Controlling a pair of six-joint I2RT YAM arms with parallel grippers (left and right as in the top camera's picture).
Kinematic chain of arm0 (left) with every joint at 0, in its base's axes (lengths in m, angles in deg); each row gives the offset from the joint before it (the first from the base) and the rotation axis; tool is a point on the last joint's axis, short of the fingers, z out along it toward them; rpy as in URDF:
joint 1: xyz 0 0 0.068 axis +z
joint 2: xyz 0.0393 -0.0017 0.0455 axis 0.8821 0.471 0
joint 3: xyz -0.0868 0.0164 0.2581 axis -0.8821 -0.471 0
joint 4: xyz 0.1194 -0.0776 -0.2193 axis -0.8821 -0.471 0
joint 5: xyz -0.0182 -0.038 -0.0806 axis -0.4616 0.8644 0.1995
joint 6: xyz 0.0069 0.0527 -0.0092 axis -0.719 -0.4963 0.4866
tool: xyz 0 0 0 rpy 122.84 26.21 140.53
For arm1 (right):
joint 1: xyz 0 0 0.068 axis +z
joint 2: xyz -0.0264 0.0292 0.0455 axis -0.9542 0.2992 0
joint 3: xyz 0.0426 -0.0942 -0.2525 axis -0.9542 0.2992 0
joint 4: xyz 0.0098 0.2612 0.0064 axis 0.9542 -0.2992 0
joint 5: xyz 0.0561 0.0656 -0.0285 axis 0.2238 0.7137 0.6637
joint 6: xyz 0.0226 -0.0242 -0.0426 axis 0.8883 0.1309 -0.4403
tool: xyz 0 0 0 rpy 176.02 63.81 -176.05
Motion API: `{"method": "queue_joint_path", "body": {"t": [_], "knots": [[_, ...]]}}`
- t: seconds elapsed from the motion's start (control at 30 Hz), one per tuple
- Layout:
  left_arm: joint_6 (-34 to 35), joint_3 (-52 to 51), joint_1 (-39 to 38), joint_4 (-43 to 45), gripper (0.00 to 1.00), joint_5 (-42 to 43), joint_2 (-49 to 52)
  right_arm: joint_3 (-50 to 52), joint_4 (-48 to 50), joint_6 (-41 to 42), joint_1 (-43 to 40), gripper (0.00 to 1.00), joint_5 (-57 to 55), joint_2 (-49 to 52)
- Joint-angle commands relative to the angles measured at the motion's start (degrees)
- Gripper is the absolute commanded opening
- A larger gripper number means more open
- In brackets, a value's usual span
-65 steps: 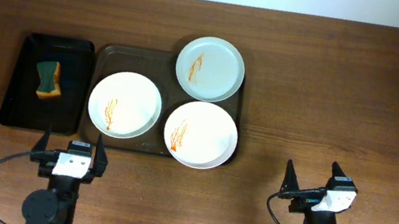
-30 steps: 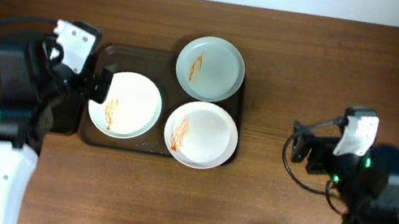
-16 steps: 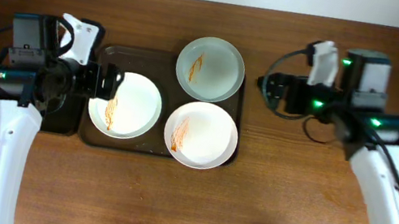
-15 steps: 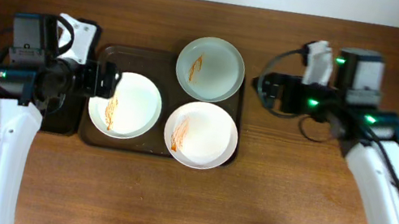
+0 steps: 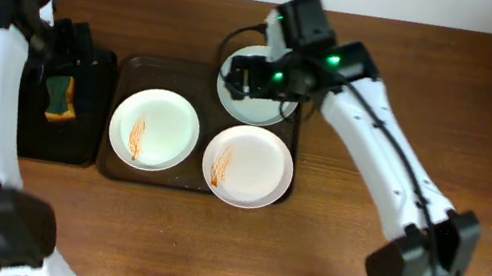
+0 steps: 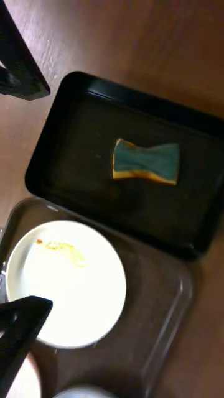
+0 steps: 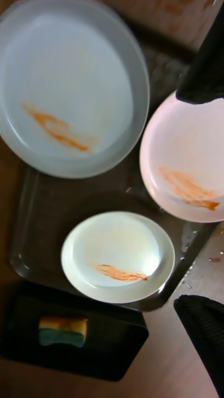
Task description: Clean dirty plates on tray and stack at the side
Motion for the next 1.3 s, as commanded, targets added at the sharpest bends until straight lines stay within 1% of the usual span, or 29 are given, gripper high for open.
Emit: {"method": "queue_joint_path", "body": {"t": [0.0, 0.07, 0.13, 0.17, 0.2, 0.27, 0.3, 0.33, 0.4, 0.5, 0.73, 0.83, 0.97, 1.0, 1.07, 1.27], "knots": [[1.38, 2.08, 1.84, -0.52, 0.99, -2.80, 5.25, -1.27, 2.97, 2.01, 4.92, 0.98, -3.23, 5.75], [1.38, 2.05, 2.73, 0.59, 0.99, -2.58, 6.03, -1.27, 5.88, 2.78, 6.45, 0.98, -3.19, 8.11], [1.36, 2.08, 3.61, 3.10, 0.99, -2.60, 6.51, -1.27, 10.78, 4.79, 8.41, 0.98, -3.23, 11.78], [1.33, 2.05, 3.72, 4.39, 0.99, -2.62, 6.51, -1.27, 12.59, 4.96, 9.11, 0.97, -3.21, 13.07], [1.31, 2.05, 3.69, 5.40, 0.99, -2.78, 6.60, -1.25, 13.99, 5.27, 9.81, 0.86, -3.43, 14.38], [1.29, 2.05, 3.69, 6.56, 0.99, -2.80, 6.62, -1.25, 15.26, 7.61, 11.15, 0.58, -5.70, 16.63], [1.31, 2.05, 3.69, 6.75, 0.99, -2.78, 6.67, -1.25, 15.28, 7.80, 11.43, 0.49, -6.75, 17.35], [1.29, 2.05, 3.72, 6.88, 0.99, -2.80, 6.71, -1.25, 15.26, 7.80, 11.67, 0.48, -8.17, 18.18], [1.25, 2.05, 3.72, 7.02, 0.99, -2.80, 6.86, -1.25, 15.08, 7.80, 11.85, 0.48, -9.88, 19.17], [0.90, 2.05, 3.72, 7.06, 0.99, -2.80, 6.93, -1.20, 14.38, 7.78, 11.85, 0.50, -13.79, 20.98], [0.90, 1.99, 3.69, 6.82, 0.99, -2.78, 6.93, -1.16, 15.10, 7.76, 11.85, 0.50, -14.12, 23.80], [0.90, 1.75, 3.69, 6.51, 0.99, -2.78, 6.95, -1.16, 15.93, 7.80, 11.89, 0.41, -12.59, 24.87], [0.90, 1.18, 3.69, 6.05, 0.99, -2.73, 7.45, -1.07, 16.13, 9.16, 11.93, 0.19, -12.61, 25.05], [0.90, 1.18, 3.69, 5.66, 0.99, -2.73, 7.78, -1.03, 16.11, 9.70, 11.93, 0.16, -12.59, 25.24], [0.90, 1.16, 3.69, 4.79, 0.99, -2.73, 8.72, -0.83, 15.69, 10.82, 11.93, 0.14, -11.54, 25.73], [0.92, 0.98, 3.69, 3.61, 0.99, -2.51, 12.50, -0.44, 14.34, 11.23, 11.93, 0.12, -9.57, 25.77]]}}
